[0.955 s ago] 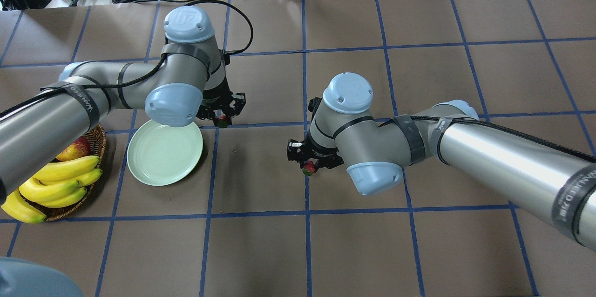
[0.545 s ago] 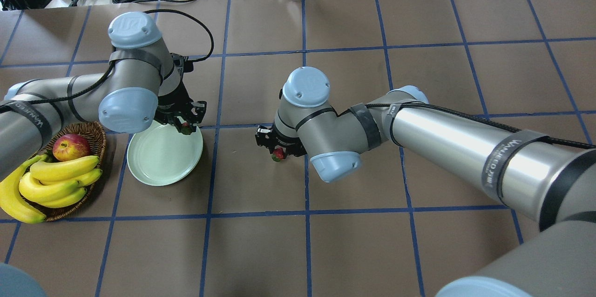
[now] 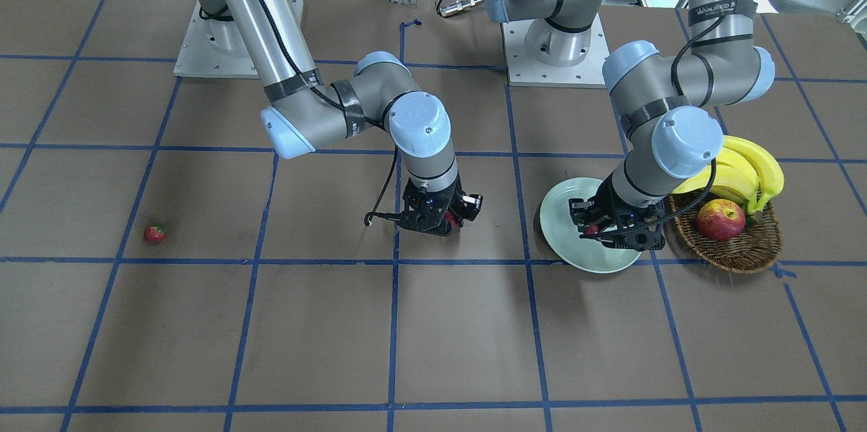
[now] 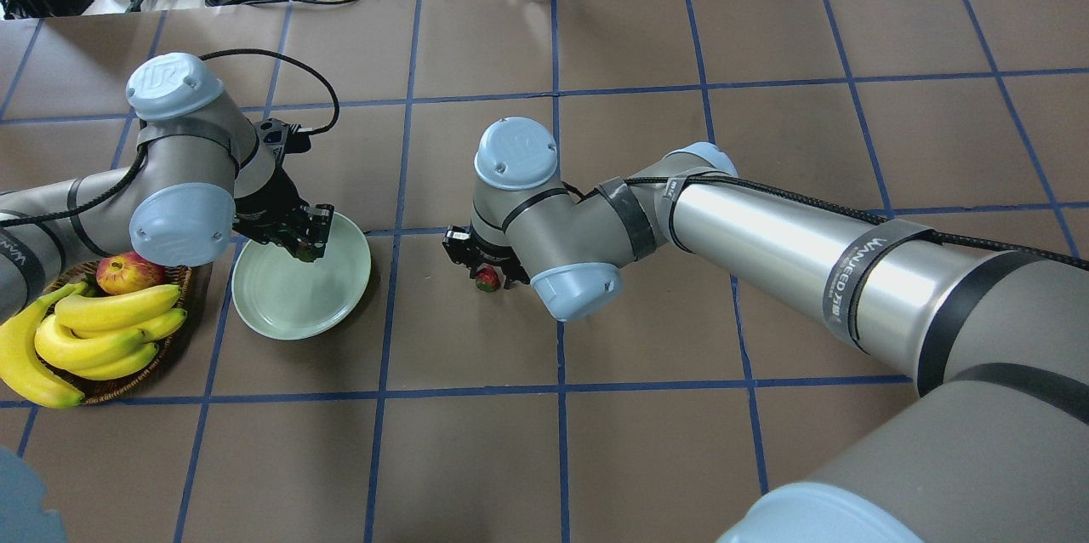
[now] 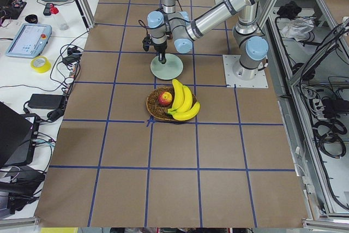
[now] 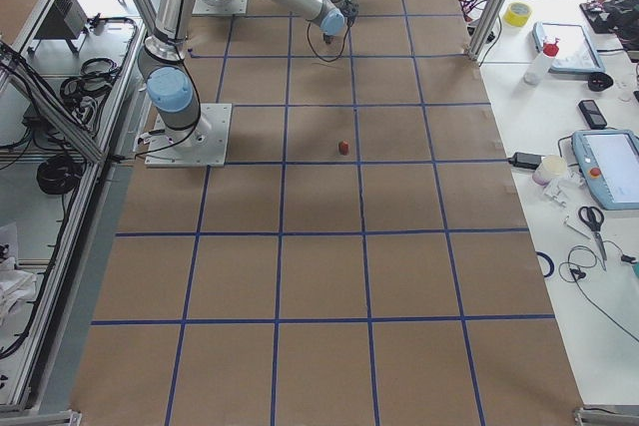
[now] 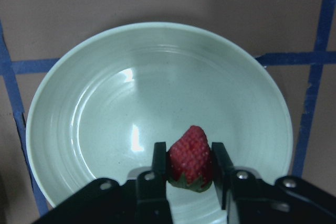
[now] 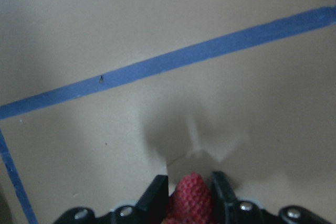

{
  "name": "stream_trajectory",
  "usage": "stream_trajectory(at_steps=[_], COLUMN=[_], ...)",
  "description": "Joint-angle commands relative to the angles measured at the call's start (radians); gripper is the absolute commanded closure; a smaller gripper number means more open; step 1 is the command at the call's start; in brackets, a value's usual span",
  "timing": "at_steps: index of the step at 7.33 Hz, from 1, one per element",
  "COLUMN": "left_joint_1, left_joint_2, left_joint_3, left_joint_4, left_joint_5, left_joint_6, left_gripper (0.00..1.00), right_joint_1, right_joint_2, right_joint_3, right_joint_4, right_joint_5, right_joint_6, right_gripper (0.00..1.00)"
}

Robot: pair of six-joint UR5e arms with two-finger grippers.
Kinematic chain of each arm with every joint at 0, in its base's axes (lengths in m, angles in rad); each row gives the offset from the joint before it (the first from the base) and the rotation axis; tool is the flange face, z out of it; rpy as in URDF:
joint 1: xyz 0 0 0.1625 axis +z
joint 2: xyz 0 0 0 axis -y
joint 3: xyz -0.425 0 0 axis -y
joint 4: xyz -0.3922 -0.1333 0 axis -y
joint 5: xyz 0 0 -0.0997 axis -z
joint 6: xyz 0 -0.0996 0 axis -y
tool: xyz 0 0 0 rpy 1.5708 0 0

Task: Collect all strawberries into plate
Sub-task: 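Drop the strawberry into the plate with the left gripper while the right sets one centrally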

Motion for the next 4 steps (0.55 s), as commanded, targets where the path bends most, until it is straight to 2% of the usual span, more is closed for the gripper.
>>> stream_trajectory(at_steps=[1, 2, 3, 4], left_joint_1=[0.002, -0.007, -0.035, -0.088], left_joint_2=[0.009, 0.026, 0.037, 0.037], left_joint_3=[0.006, 0.017, 0.041, 0.042], left_joint_4=[0.015, 0.013, -0.008, -0.017], left_joint_5=[-0.008, -0.003, -0.006, -0.026], left_joint_6=[0.003, 0.006, -0.011, -0.063], left_gripper=[0.00, 0.00, 0.00, 0.00], right_joint_1=[-0.042, -0.137, -0.223, -0.309], right_joint_2=[-0.085, -0.143, -0.206, -0.251], right_joint_3=[0.008, 0.008, 0.022, 0.054], right_joint_4=[0.099, 0.180, 0.282, 0.286], right_joint_5=[-0.095, -0.091, -0.097, -0.100], right_joint_6=[-0.129, -0.195, -0.381, -0.454], right_gripper=[0.00, 0.00, 0.00, 0.00])
